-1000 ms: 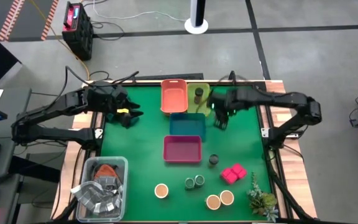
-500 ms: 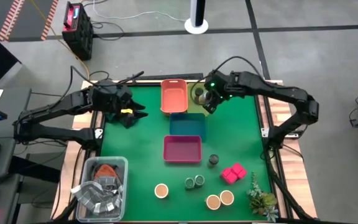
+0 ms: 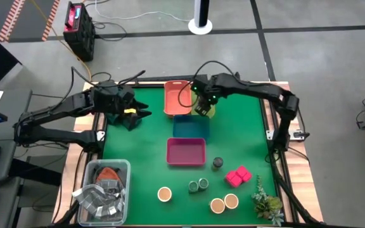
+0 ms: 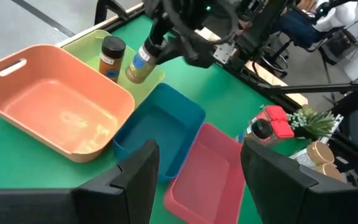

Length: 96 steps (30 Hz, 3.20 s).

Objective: Sort spices by type
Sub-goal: Put the right black seasoning bottle into the yellow bin, then put the black seasoning bottle into the yellow bin

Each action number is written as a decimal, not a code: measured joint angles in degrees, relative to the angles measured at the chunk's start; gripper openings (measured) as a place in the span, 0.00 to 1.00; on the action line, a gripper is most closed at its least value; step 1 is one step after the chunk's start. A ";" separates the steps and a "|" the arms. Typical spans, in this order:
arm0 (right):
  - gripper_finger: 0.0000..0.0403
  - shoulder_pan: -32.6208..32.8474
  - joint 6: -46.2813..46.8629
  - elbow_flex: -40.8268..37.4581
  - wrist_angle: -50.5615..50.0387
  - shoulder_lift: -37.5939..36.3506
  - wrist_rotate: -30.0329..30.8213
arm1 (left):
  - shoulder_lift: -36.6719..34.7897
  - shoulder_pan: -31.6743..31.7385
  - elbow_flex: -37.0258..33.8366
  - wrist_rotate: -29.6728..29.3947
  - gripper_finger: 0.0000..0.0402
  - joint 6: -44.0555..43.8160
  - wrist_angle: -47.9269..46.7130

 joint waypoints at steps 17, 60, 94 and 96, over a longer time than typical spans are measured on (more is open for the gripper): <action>0.64 -3.32 0.89 0.10 -0.47 1.01 -3.19 | -0.17 -3.36 0.00 -5.90 0.54 1.44 -0.25; 0.92 36.81 10.68 3.33 -15.76 -12.17 -3.05 | 3.61 -9.44 0.07 -7.47 0.72 5.48 3.72; 0.99 41.56 13.95 -18.85 4.24 -11.86 -8.02 | 3.63 -9.42 0.04 -9.44 0.72 5.83 -2.11; 0.99 41.35 14.76 -21.00 7.01 -11.81 -8.74 | 3.63 -9.42 0.04 -9.58 0.72 5.92 -2.02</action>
